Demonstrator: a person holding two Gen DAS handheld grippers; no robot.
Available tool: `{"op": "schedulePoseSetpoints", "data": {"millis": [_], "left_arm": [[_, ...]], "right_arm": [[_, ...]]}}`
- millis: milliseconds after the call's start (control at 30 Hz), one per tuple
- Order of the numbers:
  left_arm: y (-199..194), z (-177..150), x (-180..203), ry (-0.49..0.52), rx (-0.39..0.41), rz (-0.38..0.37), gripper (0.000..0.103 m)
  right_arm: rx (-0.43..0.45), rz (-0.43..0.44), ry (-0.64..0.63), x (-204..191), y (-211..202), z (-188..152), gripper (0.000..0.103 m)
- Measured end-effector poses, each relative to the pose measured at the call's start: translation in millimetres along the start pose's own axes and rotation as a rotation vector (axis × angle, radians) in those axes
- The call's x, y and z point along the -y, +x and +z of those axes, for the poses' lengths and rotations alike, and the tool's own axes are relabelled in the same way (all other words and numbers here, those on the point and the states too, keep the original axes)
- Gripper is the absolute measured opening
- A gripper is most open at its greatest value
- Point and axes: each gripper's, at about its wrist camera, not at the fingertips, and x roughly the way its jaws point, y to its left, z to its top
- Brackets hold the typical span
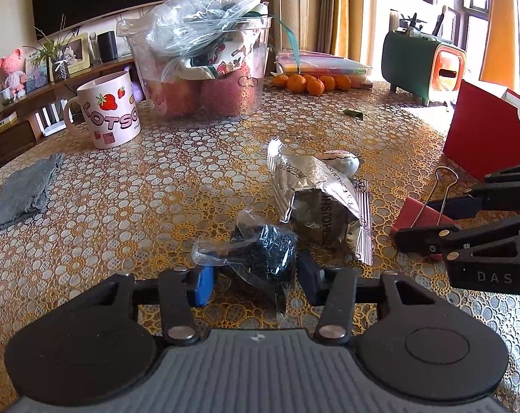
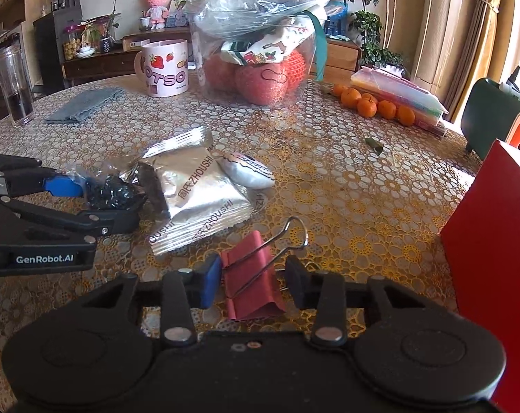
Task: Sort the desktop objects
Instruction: 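Close left tool on the black plastic bag while right tool grasps the pink binder clip, then carry the black bag in left tool while right tool carries the clip over the red box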
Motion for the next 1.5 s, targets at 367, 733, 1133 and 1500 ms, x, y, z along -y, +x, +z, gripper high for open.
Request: {"op": "schedulePoseSetpoints", "data": {"millis": [367, 733, 1133, 1500], "left_arm": [[-6.3, -1.0, -4.7, -0.061, -0.022, 0.001, 0.037], [-31.9, -9.8, 9.5, -0.088, -0.032, -0.039, 0.037], [-64.2, -0.5, 45.6, -0.074, -0.006, -0.094, 0.037], [-93.7, 22.8, 92.1, -0.022, 0.052, -0.140, 0.037]], "right_arm": [[0.014, -0.015, -0.025, -4.9, -6.5, -0.8, 0.032], [0.026, -0.017, 0.038, 7.2, -26.8, -9.5, 0.032], [0.069, -0.007, 0.084, 17.6, -70.2, -17.7, 0.032], [0.127, -0.024, 0.120, 37.5, -116.2, -24.7, 0.032]]}}
